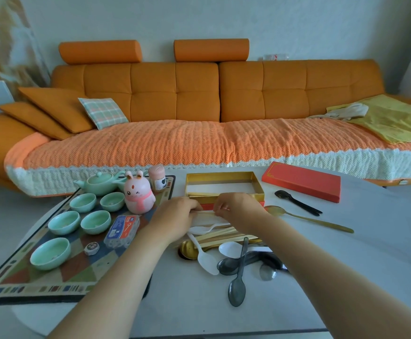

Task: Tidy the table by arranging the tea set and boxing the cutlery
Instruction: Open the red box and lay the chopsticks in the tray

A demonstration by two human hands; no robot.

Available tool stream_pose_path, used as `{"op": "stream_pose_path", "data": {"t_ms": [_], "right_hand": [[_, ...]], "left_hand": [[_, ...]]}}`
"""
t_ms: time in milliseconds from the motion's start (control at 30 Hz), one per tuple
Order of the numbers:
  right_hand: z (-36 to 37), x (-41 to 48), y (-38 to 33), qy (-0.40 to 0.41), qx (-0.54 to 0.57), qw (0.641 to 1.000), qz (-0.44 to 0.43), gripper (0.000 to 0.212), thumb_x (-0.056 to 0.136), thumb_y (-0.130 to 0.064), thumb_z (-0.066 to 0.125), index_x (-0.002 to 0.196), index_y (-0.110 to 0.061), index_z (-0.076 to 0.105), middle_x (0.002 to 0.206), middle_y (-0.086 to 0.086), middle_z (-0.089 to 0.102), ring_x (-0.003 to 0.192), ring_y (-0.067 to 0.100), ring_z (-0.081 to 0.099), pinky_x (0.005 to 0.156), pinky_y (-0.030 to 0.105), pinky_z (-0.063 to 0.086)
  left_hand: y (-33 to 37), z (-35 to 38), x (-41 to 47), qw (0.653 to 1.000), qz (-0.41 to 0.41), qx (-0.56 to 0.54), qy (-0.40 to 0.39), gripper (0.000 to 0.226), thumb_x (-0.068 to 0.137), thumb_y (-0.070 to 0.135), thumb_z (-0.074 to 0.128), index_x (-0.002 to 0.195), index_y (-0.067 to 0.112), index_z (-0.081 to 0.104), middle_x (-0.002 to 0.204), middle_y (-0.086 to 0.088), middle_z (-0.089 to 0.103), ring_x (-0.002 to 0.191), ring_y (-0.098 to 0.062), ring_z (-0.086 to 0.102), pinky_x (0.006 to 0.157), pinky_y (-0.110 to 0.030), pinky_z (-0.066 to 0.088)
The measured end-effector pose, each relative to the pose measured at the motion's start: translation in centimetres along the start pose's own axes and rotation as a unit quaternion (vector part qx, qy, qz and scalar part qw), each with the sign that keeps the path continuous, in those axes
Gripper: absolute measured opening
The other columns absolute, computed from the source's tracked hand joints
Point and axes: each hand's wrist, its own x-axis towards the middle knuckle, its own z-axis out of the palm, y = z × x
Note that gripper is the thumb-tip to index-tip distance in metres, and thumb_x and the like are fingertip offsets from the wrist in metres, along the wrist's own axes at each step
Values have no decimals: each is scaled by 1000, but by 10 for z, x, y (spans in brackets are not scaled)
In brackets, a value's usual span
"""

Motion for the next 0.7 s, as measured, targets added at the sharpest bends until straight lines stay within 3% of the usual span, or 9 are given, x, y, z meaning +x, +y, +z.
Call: {"op": "stream_pose_path", "data": {"t_ms": [100,267,433,500,567,633,700], "right_hand": [[-4,-1,-1,-8,40,999,9,17,97,-26,56,109,-23,67,105,-7,67,90,14,62,80,33,53],[-9,1,5,-23,60,997,37,23,100,-25,48,110,-26,68,96,-3,66,63,10,52,55,24,40],[-12,0,8,-10,89,995,40,18,99,-25,52,107,-25,68,89,2,67,61,14,53,59,34,48],[-16,2,7,25,112,993,37,19,99,-20,53,108,-22,69,81,-1,65,60,12,52,60,34,48],[-21,6,9,96,113,989,24,22,99,-14,52,111,-16,70,82,-5,62,60,8,54,57,24,47],[-26,10,16,182,84,980,11,23,98,-9,53,110,-10,72,96,2,64,71,16,61,60,20,44],[-29,13,27,230,51,972,11,22,95,-4,55,107,-5,73,101,9,66,84,25,63,71,24,43]], "left_hand": [[-7,-6,4,999,3,9,35,24,96,15,51,106,25,72,107,4,66,98,-19,59,81,-36,50],[-23,-23,8,994,29,45,98,21,98,10,49,99,22,67,93,6,54,92,-18,51,72,-34,41],[-33,-38,10,985,39,91,143,18,97,10,50,96,20,64,94,5,52,97,-18,48,71,-31,37],[-34,-38,12,983,39,86,159,16,97,9,50,96,17,64,95,4,52,98,-18,48,74,-31,39],[-30,-35,14,983,36,53,173,15,97,9,49,98,15,63,96,3,54,97,-19,49,78,-36,44],[-24,-28,15,983,26,15,180,18,97,10,49,107,14,63,104,1,58,101,-20,51,82,-38,47],[-16,-17,17,987,21,7,160,27,97,9,49,122,13,60,118,-3,58,112,-23,51,91,-41,46]]}}
